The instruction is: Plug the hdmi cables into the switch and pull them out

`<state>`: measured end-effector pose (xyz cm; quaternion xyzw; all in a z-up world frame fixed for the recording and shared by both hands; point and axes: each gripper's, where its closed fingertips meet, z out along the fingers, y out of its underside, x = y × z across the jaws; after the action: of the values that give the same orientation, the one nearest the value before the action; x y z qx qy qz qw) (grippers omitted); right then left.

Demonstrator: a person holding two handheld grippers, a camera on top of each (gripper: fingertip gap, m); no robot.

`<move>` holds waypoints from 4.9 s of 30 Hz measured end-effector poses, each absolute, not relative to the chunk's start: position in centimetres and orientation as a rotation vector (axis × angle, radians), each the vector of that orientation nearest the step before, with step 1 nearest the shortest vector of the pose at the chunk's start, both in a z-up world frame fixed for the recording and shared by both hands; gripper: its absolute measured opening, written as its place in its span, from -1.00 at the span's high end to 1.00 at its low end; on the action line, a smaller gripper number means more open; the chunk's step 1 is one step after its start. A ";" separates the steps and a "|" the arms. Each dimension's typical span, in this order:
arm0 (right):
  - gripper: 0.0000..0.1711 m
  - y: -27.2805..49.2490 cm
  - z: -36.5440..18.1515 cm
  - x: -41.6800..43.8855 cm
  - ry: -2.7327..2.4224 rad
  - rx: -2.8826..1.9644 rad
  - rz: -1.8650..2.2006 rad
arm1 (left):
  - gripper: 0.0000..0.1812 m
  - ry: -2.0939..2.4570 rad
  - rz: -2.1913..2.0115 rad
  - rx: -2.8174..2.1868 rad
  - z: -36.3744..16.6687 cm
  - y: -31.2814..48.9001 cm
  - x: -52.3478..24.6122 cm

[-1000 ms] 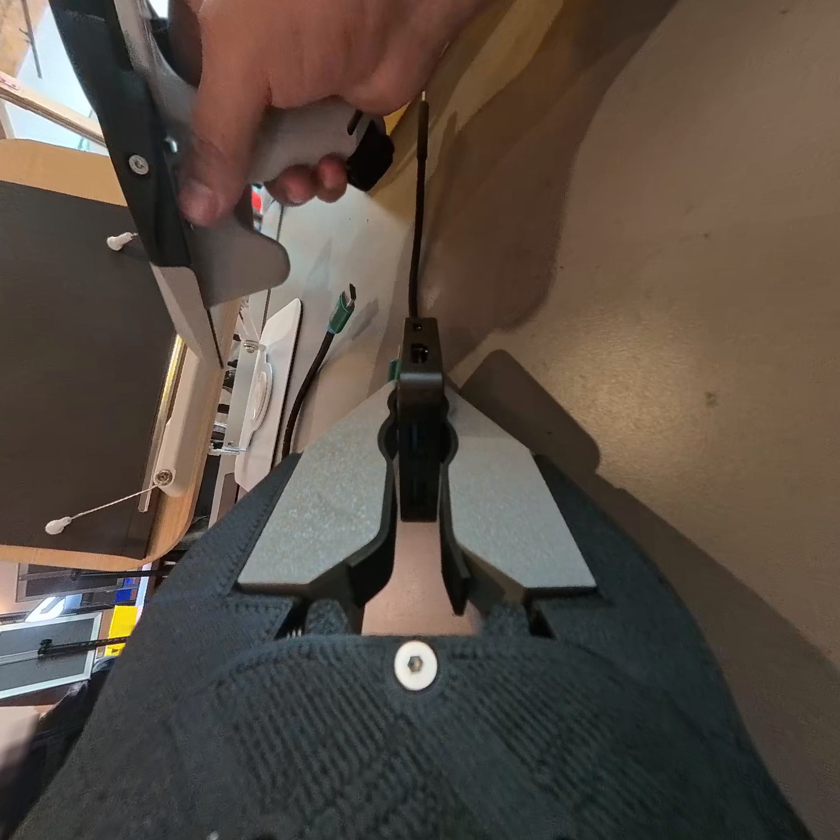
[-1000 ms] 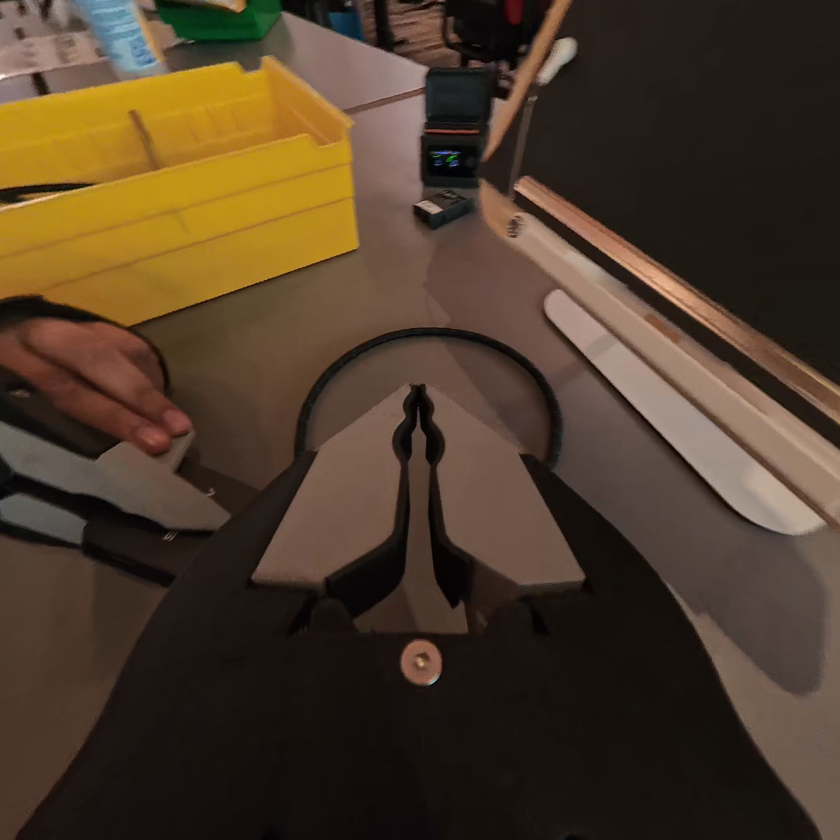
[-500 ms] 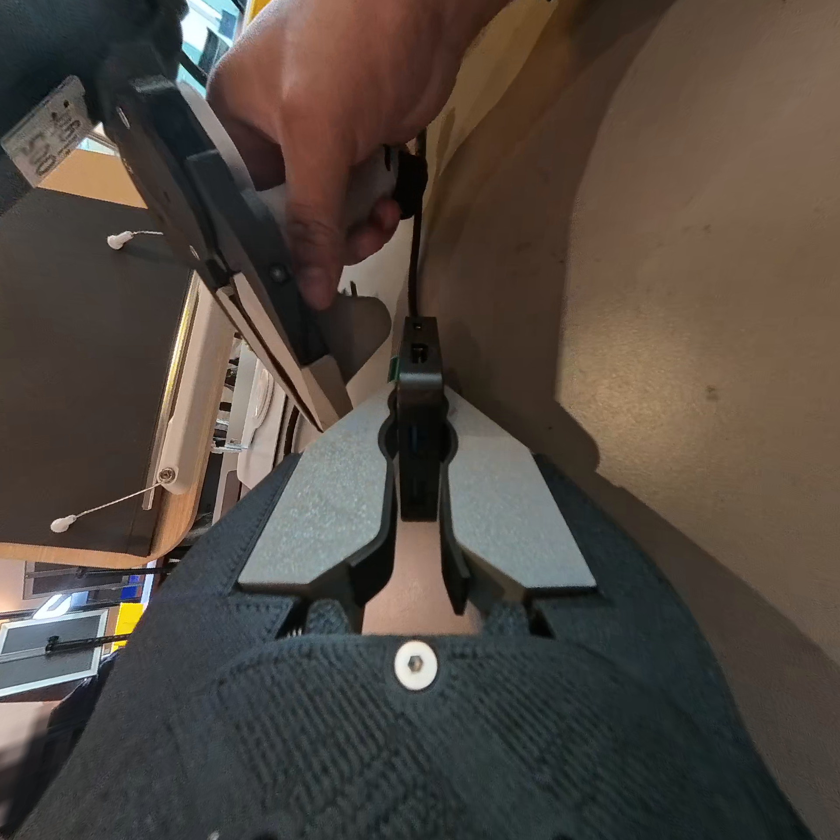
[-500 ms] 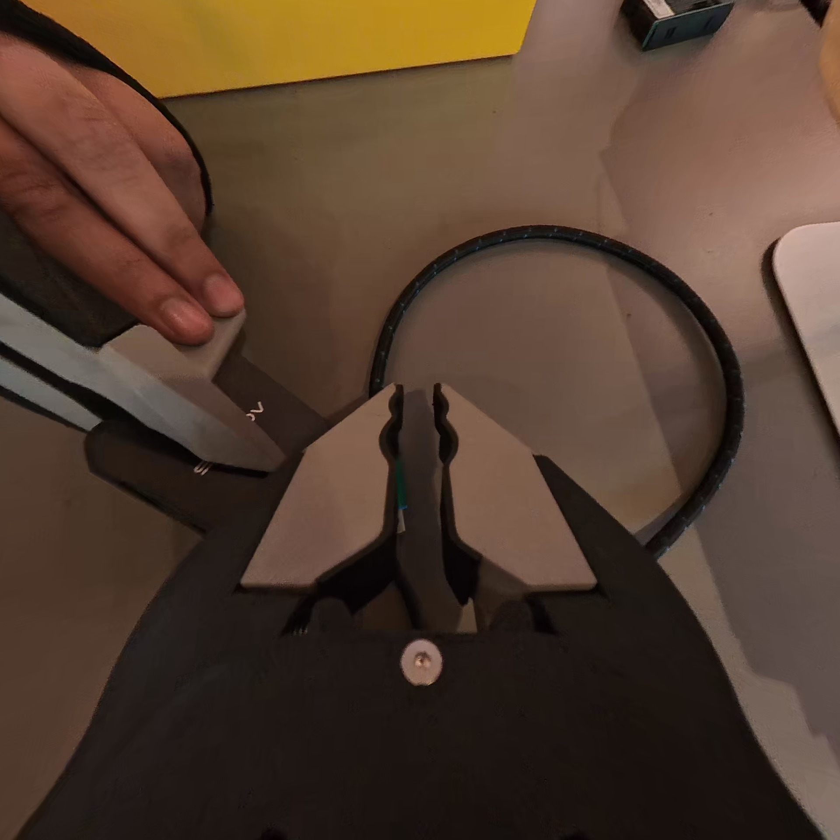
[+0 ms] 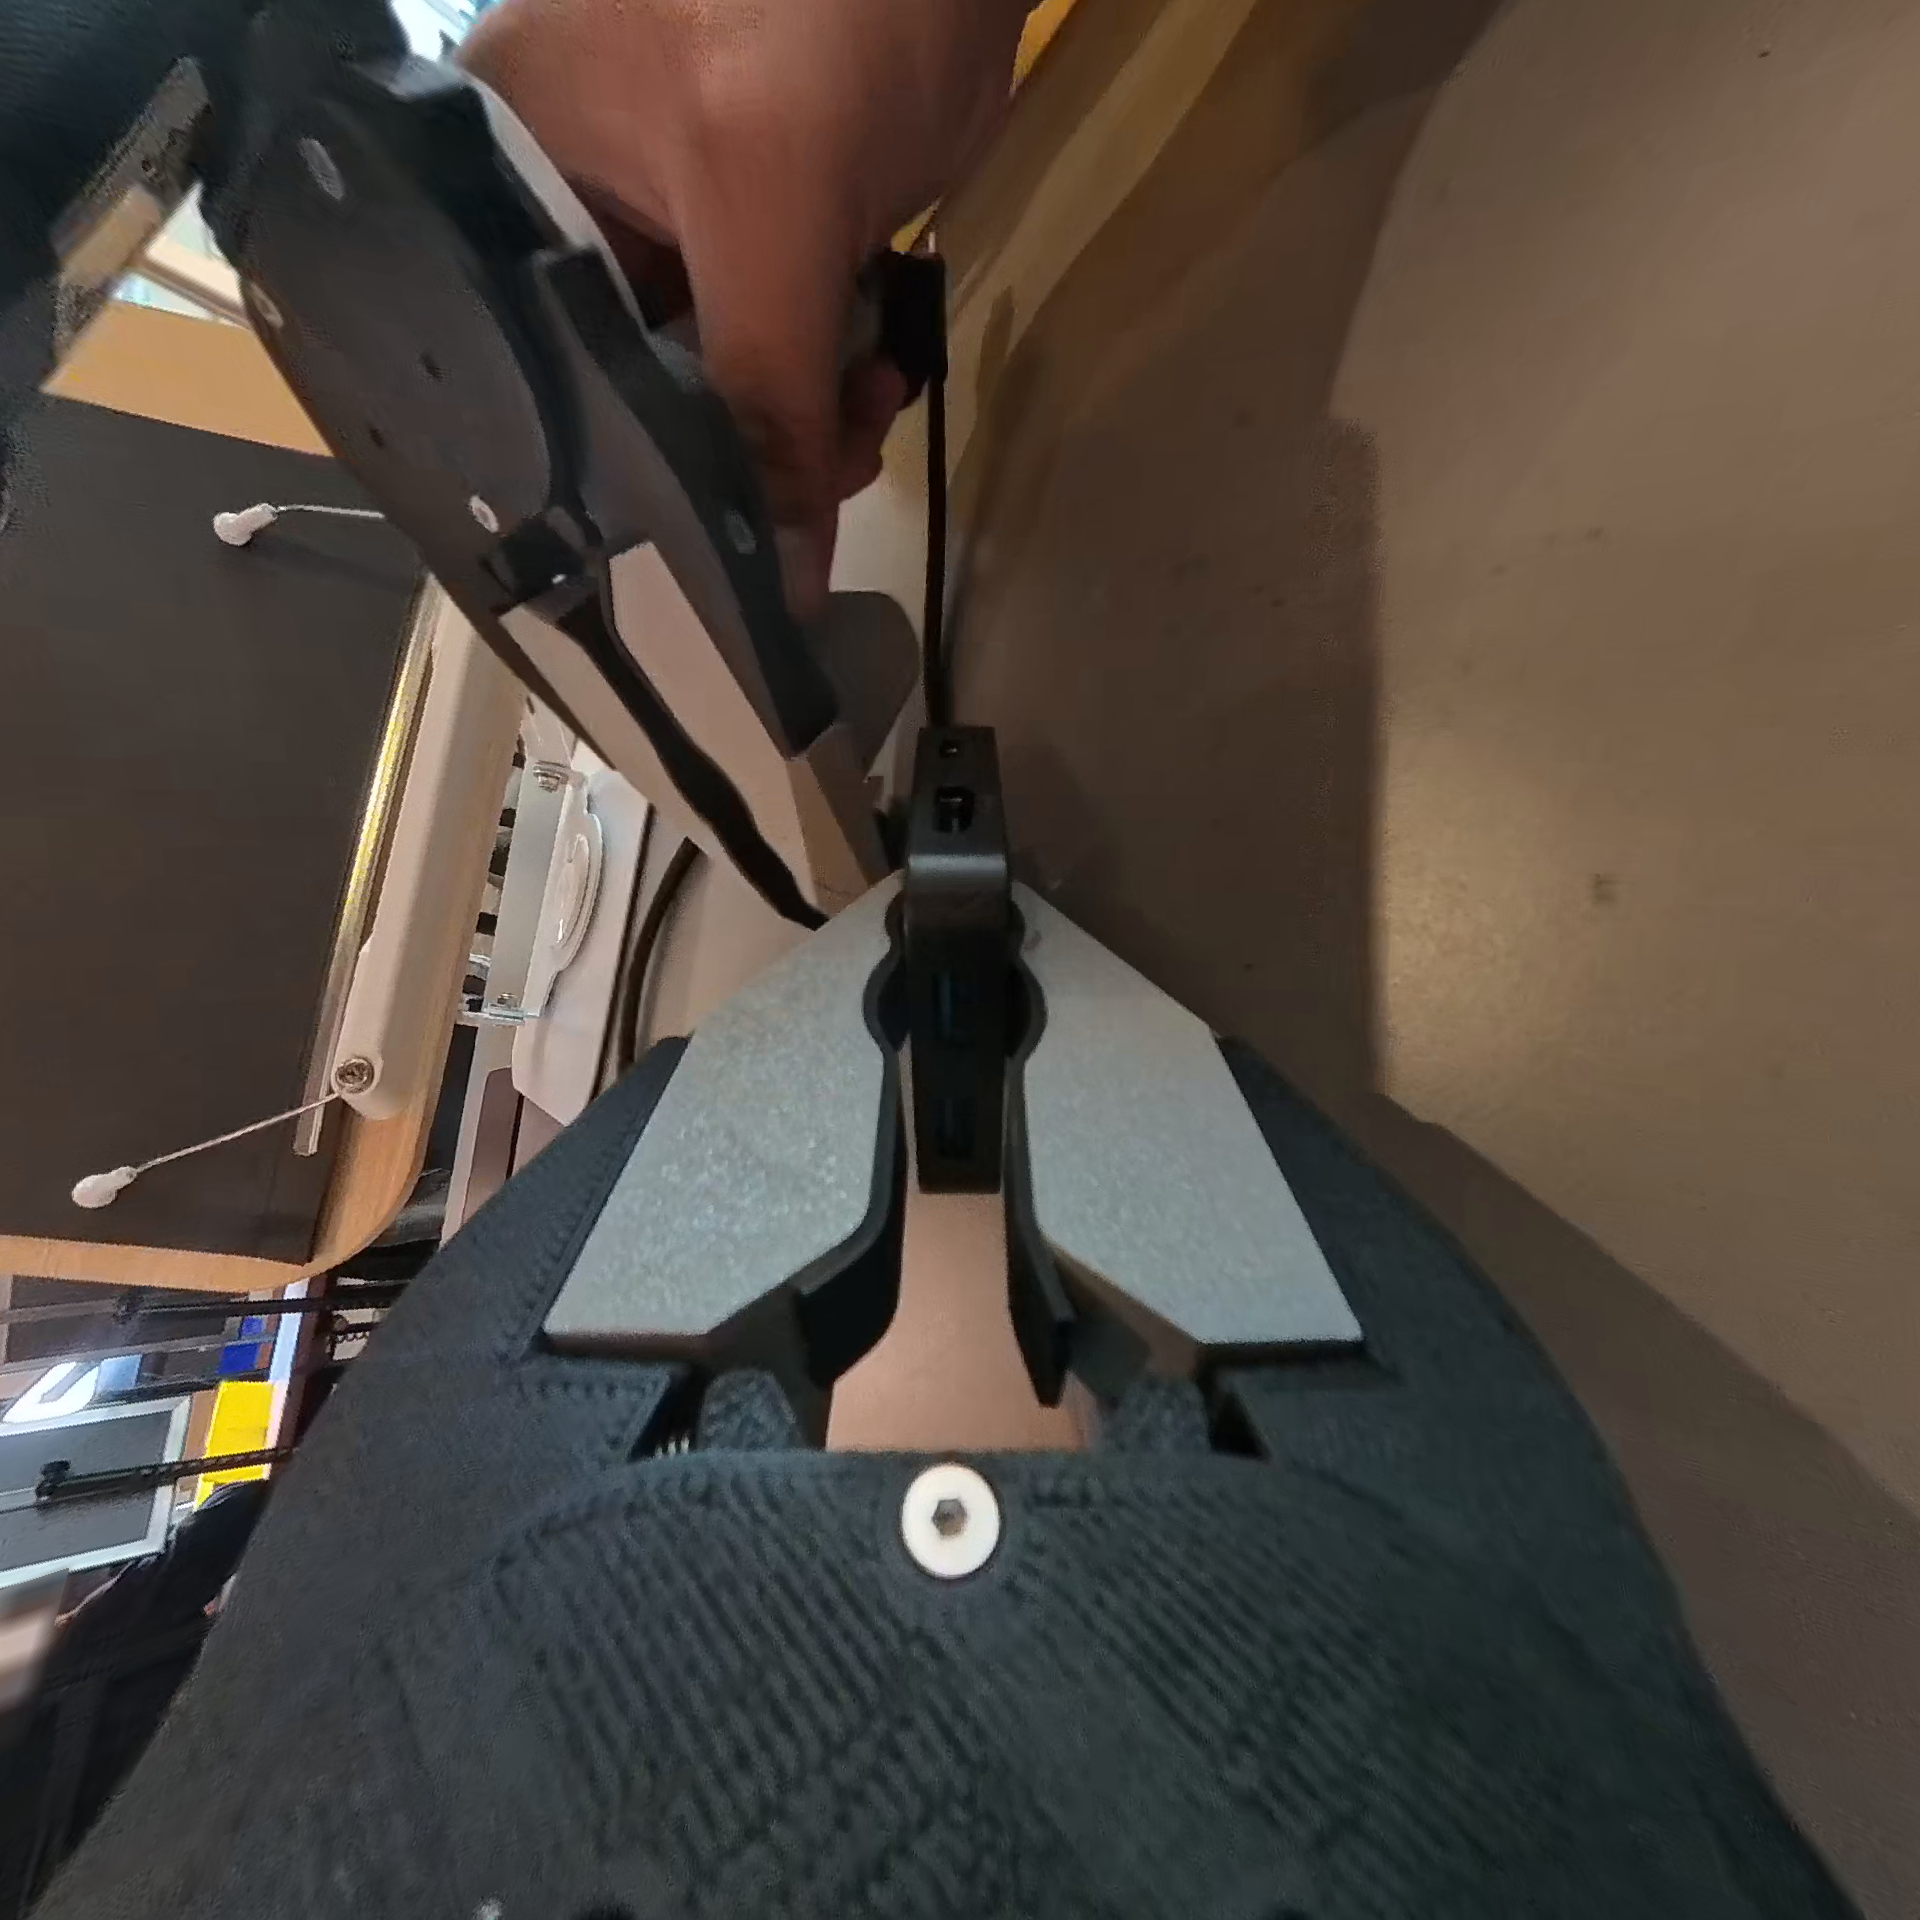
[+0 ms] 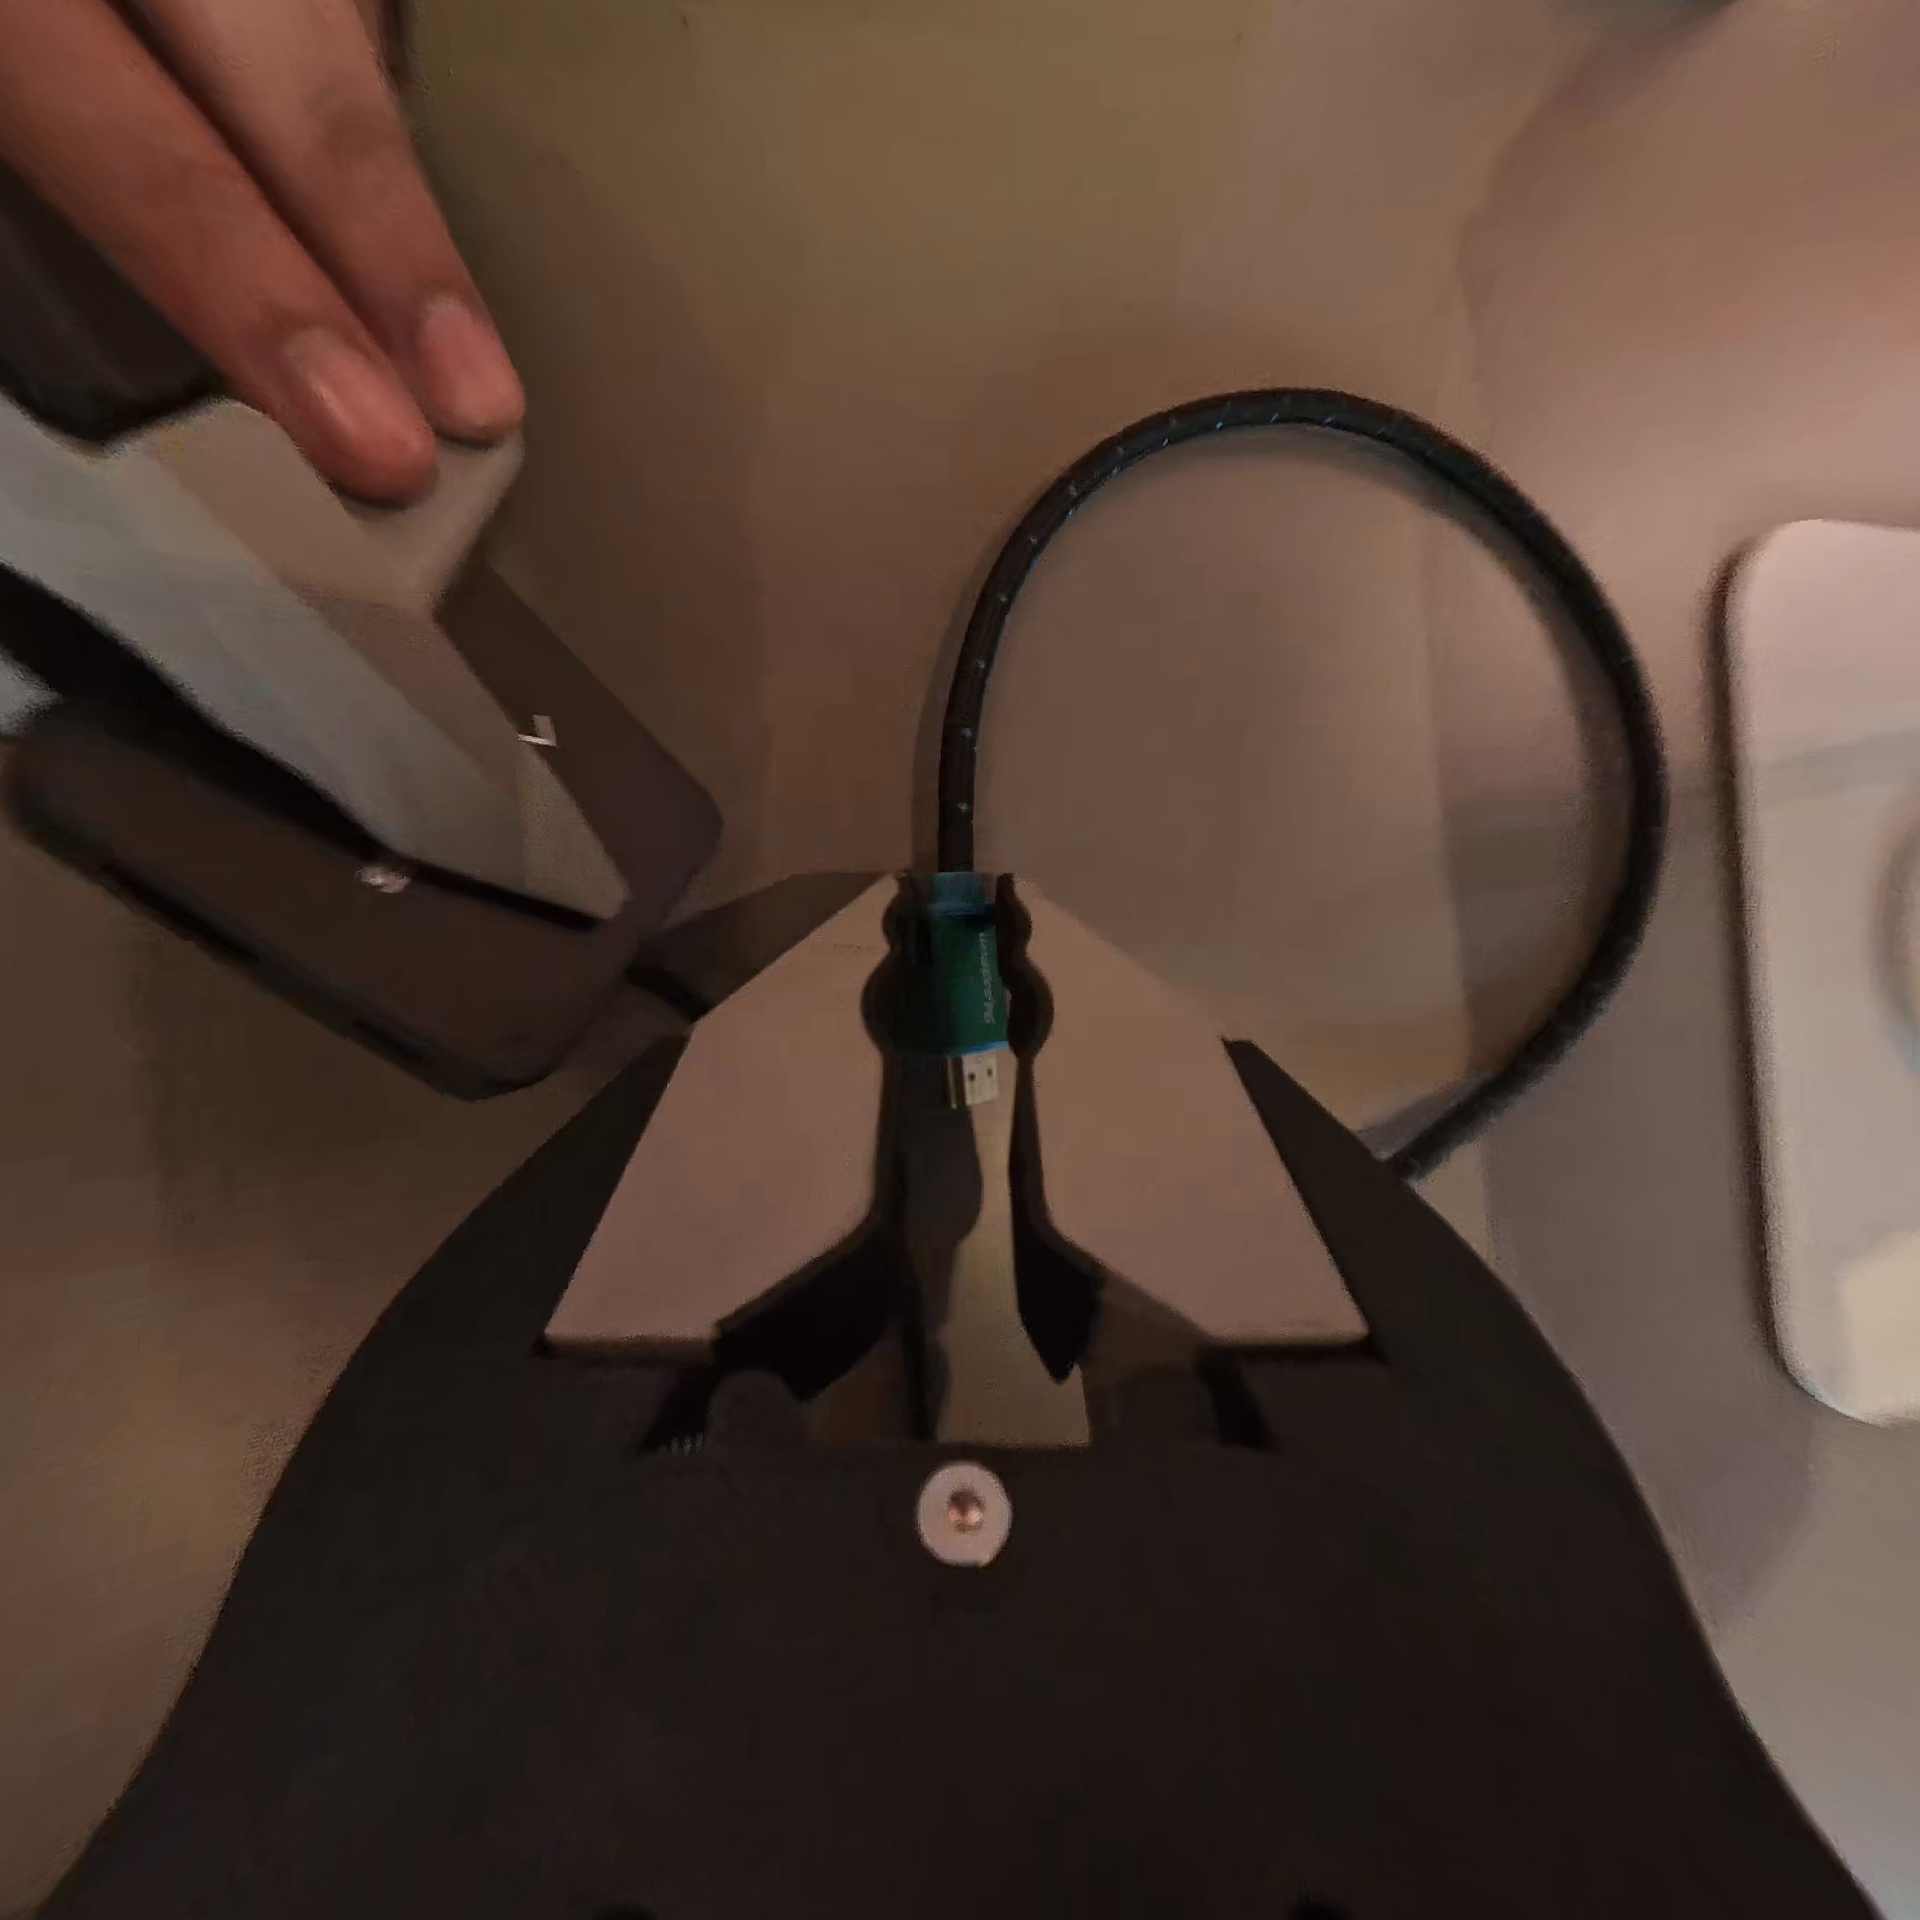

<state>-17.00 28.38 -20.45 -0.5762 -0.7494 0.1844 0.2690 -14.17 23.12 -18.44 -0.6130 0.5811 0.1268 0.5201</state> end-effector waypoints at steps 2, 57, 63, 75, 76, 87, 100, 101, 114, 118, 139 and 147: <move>0.86 29.4 -20.0 -17.1 -1.973 -1.521 0.392 | 0.88 1.382 0.296 -1.467 -18.2 23.1 -14.1; 0.92 22.3 -12.6 -18.9 -1.864 -1.297 1.173 | 1.00 0.656 -0.416 -1.433 -9.0 22.8 -16.5; 0.93 22.8 -13.2 -19.3 -1.846 -1.371 1.171 | 1.00 0.670 -0.332 -1.438 -9.3 23.1 -16.9; 1.00 25.9 -11.5 -18.5 -1.594 -1.537 1.451 | 1.00 0.645 -0.289 -1.487 -10.0 23.7 -17.7; 1.00 25.8 -11.7 -18.6 -1.602 -1.543 1.458 | 1.00 0.647 -0.284 -1.488 -10.0 23.7 -17.7; 0.70 24.9 -16.0 -17.5 -1.958 -1.457 1.002 | 0.95 0.553 -0.322 -1.536 -10.1 24.4 -18.9; 0.79 25.5 -20.1 -18.2 -2.101 -1.273 0.493 | 0.95 0.524 -0.320 -1.552 -10.2 24.7 -19.4; 0.81 25.4 -20.1 -18.4 -2.097 -1.270 0.487 | 0.95 0.522 -0.321 -1.552 -10.2 24.7 -19.4; 0.90 28.8 -10.3 -18.4 -1.486 -1.455 1.118 | 0.90 0.551 -0.266 -1.564 -10.5 24.8 -19.3; 0.90 27.3 -9.8 -18.7 -1.587 -1.294 0.951 | 0.78 0.456 -0.388 -1.552 -9.9 24.8 -19.7; 0.92 24.4 -8.4 -20.4 -1.560 -0.865 0.200 | 0.48 0.193 -0.780 -1.637 -10.4 25.6 -20.7; 0.92 23.5 -8.5 -20.2 -1.589 -0.770 0.085 | 0.46 0.025 -1.037 -1.551 -9.4 25.5 -22.3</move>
<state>-20.20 23.49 -8.51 -0.3368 -0.6949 0.0372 0.6343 -22.33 25.51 -9.37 -0.6679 0.0107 -0.4466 0.5952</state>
